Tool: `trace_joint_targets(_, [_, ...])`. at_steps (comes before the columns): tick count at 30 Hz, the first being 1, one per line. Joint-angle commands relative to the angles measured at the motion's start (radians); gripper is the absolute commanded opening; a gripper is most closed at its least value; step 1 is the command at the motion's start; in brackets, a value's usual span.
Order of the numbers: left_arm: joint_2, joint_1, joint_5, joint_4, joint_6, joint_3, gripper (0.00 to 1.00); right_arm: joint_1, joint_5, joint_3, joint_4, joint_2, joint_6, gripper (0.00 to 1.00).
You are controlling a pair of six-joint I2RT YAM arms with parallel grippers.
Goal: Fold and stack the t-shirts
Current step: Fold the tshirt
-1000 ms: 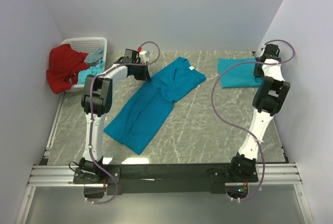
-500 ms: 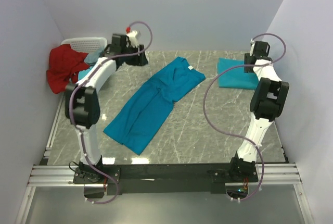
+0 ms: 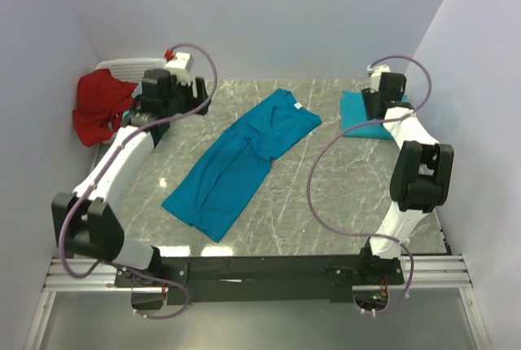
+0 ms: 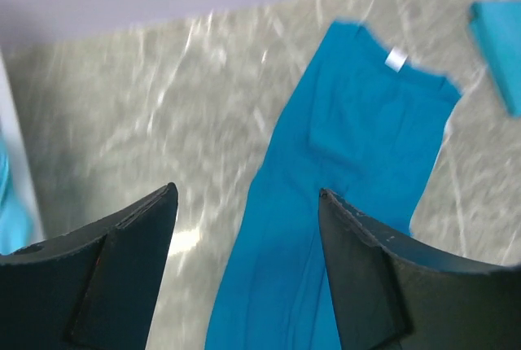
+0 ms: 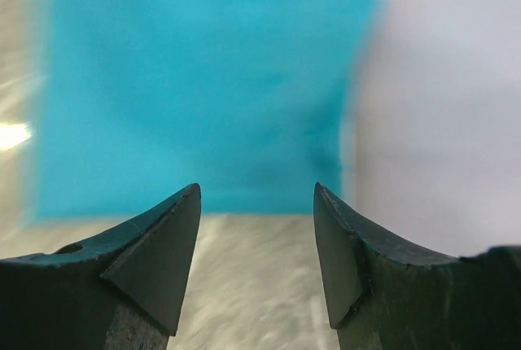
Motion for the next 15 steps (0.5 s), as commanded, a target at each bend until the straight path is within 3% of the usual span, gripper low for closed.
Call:
trace_joint_targets(1, [-0.126,0.001,-0.044,0.059,-0.013,-0.117,0.75,0.075,-0.178,-0.062,0.011,-0.135,-0.09,0.64])
trace_joint_targets(3, [-0.192,0.002,-0.024,0.046,-0.007,-0.18,0.75,0.121,-0.301,-0.064,-0.09,-0.152,-0.124,0.64])
trace_joint_targets(4, [-0.21,0.002,-0.006,0.014,-0.008,-0.212,0.75,0.137,-0.461,-0.064,-0.131,-0.163,-0.14,0.64])
trace_joint_targets(7, [-0.293,0.002,0.017,-0.014,-0.022,-0.301,0.73,0.236,-0.809,-0.08,-0.341,-0.187,-0.319,0.61])
trace_joint_targets(9, [-0.382,0.002,0.003,-0.016,-0.034,-0.353,0.73,0.362,-0.912,-0.123,-0.463,-0.223,-0.54,0.6])
trace_joint_targets(11, [-0.491,0.002,-0.076,-0.008,-0.039,-0.422,0.72,0.474,-0.921,-0.258,-0.39,-0.313,-0.643,0.6])
trace_joint_targets(12, [-0.531,0.002,-0.117,0.001,-0.042,-0.447,0.73,0.594,-0.9,-0.359,-0.341,-0.347,-0.657,0.6])
trace_joint_targets(14, [-0.653,0.002,-0.2,0.041,-0.04,-0.524,0.73,0.742,-0.761,-0.438,-0.199,-0.407,-0.673,0.62])
trace_joint_targets(15, [-0.692,0.002,-0.219,0.051,-0.04,-0.551,0.72,0.876,-0.705,-0.48,-0.163,-0.41,-0.668,0.62])
